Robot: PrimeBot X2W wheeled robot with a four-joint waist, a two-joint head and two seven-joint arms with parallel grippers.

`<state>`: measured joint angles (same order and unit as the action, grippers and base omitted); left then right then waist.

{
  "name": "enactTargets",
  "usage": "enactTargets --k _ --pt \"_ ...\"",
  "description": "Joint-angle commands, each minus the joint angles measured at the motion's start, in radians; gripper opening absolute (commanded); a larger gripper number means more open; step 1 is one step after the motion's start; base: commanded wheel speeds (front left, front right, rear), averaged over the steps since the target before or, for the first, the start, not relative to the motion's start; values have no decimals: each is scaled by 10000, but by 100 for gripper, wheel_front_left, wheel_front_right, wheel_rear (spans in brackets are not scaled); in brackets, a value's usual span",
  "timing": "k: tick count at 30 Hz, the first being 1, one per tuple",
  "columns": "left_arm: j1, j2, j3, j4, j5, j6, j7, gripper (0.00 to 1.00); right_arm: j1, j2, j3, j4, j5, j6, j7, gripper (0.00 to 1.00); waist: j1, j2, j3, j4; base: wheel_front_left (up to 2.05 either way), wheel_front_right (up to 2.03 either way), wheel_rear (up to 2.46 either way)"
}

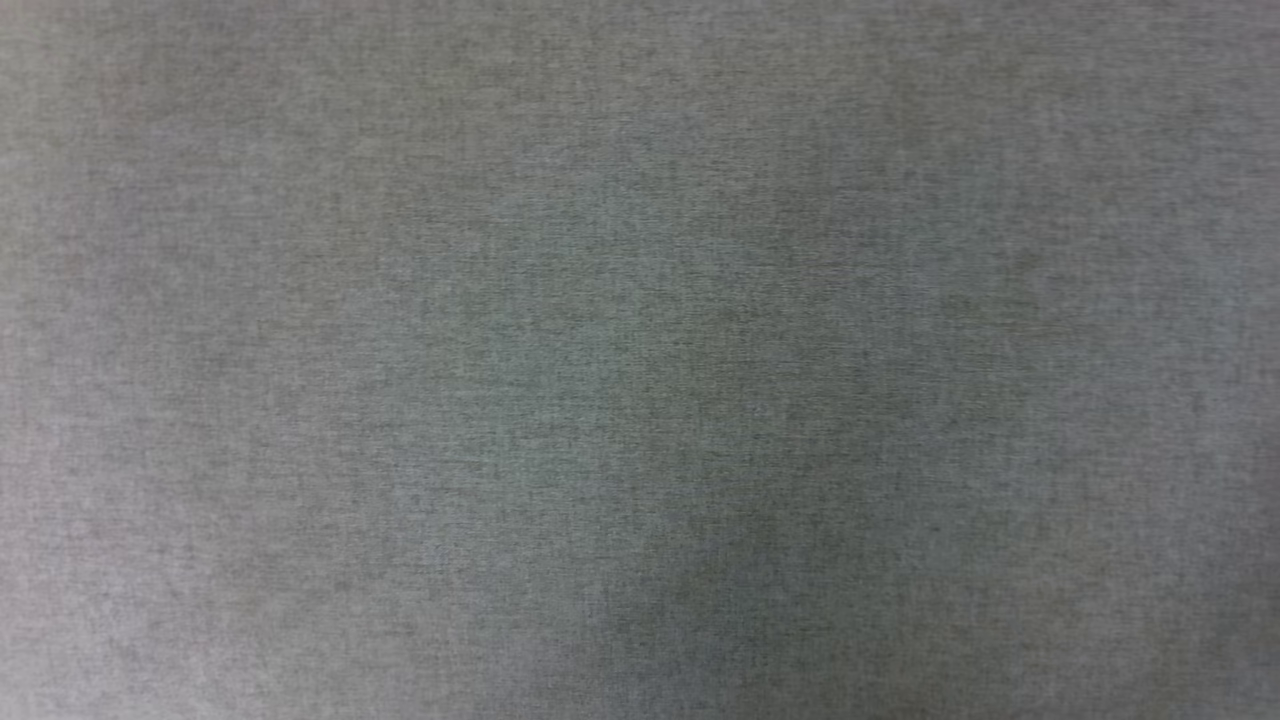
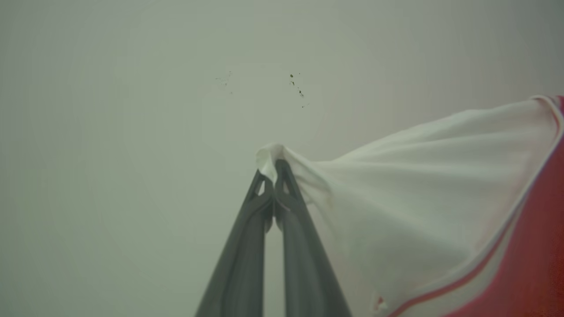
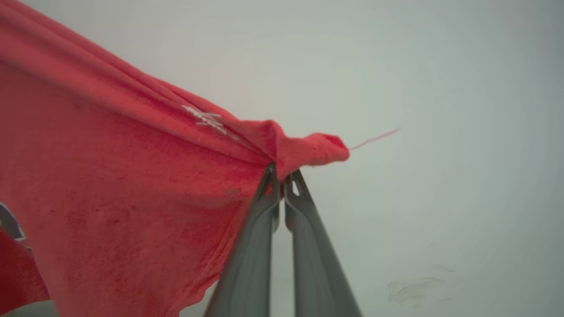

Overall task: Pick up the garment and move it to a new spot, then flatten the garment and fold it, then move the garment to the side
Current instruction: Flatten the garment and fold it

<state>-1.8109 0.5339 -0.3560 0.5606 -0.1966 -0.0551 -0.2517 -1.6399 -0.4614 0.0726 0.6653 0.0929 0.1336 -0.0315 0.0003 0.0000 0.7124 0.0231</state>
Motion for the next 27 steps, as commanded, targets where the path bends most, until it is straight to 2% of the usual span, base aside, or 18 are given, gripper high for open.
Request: enactTargets --k 1,4,13,20,27 --pt "143 93 77 96 -16 44 -73 0 12 -30 -45 180 -44 -53 -86 0 -3 0 55 81 0 0 0" --pt "850 -339 -132 213 -13 -28 -138 0 283 131 84 892 -239 -50 -684 0 -3 0 14 186 0 0 0" --pt "4661 -1029 -238 -1470 -34 -150 -145 0 2185 438 586 2332 57 -39 -1965 0 -3 0 -858 271 0 0 0" --pt "8025 -1283 -710 -2436 132 -364 -147 0 4613 560 1124 2592 683 -38 -2286 0 -3 0 -2220 280 0 0 0" --pt "10864 -1160 -1189 -3156 115 -557 -148 0 7278 557 1730 2279 1802 -38 -2337 0 -3 0 -3632 199 0 0 0"
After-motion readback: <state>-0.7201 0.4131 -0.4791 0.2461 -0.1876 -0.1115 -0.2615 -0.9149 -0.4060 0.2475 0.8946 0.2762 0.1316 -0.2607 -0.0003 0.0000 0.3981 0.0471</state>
